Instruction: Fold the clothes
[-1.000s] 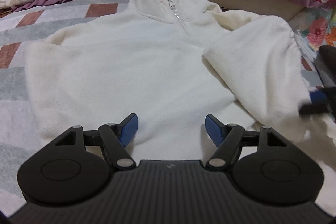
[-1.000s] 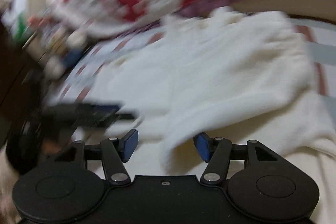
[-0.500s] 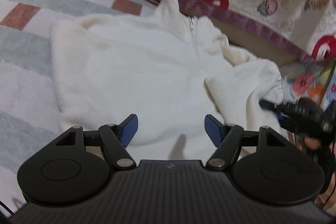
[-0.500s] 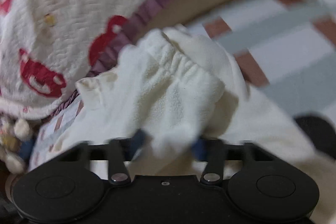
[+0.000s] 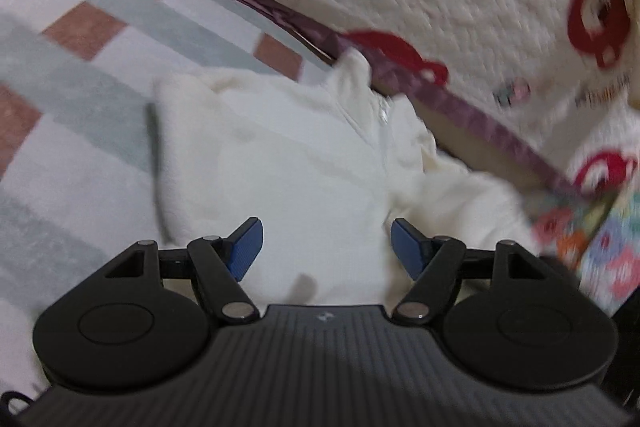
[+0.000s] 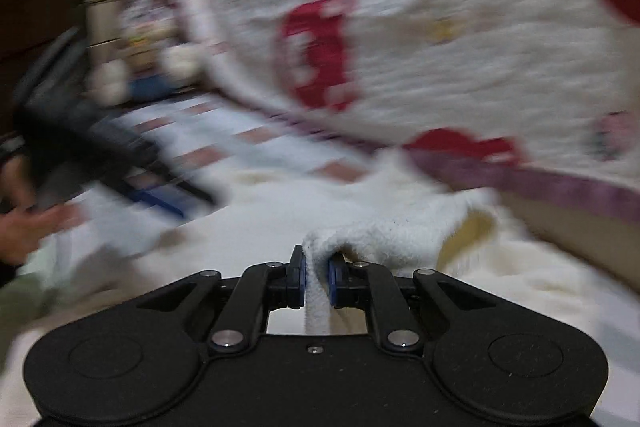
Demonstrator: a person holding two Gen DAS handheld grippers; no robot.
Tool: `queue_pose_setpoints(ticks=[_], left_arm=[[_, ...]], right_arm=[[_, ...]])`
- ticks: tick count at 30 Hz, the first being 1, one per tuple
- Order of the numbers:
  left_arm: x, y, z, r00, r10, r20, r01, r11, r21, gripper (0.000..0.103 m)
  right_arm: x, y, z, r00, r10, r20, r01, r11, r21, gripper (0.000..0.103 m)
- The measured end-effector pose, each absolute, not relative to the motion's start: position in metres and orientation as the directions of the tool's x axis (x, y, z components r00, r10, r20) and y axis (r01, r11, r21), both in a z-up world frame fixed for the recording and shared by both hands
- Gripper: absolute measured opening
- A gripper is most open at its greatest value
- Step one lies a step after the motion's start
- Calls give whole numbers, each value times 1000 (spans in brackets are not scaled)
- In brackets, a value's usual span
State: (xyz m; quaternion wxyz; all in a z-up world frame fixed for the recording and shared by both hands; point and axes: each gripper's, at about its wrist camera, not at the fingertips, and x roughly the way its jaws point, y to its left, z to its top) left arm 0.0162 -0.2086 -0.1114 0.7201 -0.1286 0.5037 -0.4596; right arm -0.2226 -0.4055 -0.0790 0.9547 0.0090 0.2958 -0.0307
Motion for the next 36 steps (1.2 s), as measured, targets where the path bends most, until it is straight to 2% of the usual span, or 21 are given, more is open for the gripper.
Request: queue_pose_setpoints(ticks=[3,5,8,11,14,15,18,21,24,25,26,28,30,32,36], left_arm=[[24,-199,-119,47,-801,-597,480,543,-690,70],[28,-194,-122,28,-807,-590,458,535,-710,70],[32,-191,-124,4,-824,-567,432,513,-742,71],[29,-195,-124,-30,-830,-557,440,489,-753,74],[20,-206,-126,-52,-806,-590,493,493,-717,76],[16,-210,-127,-55,-794,-605,515,496,-699,76],[5,-223,-130,-36,-741,-671,602,520,-606,78],[-3,-234,-142,-16,-700,-714,656,531,-536,80],[-2,-236,-152,3,-713,-701,668,523,-529,80],[-5,-238,-150,10,-713,-701,689,513,-512,75],[-7,-239,-148,17,-713,-701,710,502,-494,48],[-11,-241,-142,31,-718,-695,743,482,-465,15],[-14,-240,-133,43,-742,-669,744,471,-474,14],[-17,-236,-116,53,-785,-617,746,442,-498,14],[-20,-217,-75,70,-876,-476,758,358,-546,14]], right_arm=[[-211,-376,-103,771,86,-631,-74,996,45,13],[-209,-365,-116,734,106,-671,-101,994,46,14],[-210,-354,-130,683,122,-720,-131,990,44,21],[-220,-352,-127,657,158,-737,-169,984,60,29],[-234,-362,-117,670,171,-722,-161,983,84,26],[-243,-369,-113,705,140,-696,-121,990,77,26],[-277,-402,-106,757,-91,-647,123,992,5,30],[-310,-440,-118,680,-329,-655,299,940,-162,31],[-340,-474,-138,563,-514,-647,409,854,-323,31],[-346,-482,-142,534,-541,-649,432,835,-341,30],[-352,-489,-147,509,-558,-655,451,822,-349,30],[-355,-497,-157,444,-605,-660,445,789,-423,31],[-353,-502,-169,375,-644,-666,413,760,-502,32],[-352,-511,-175,363,-652,-665,412,753,-513,33],[-351,-540,-164,423,-618,-663,546,757,-358,33]])
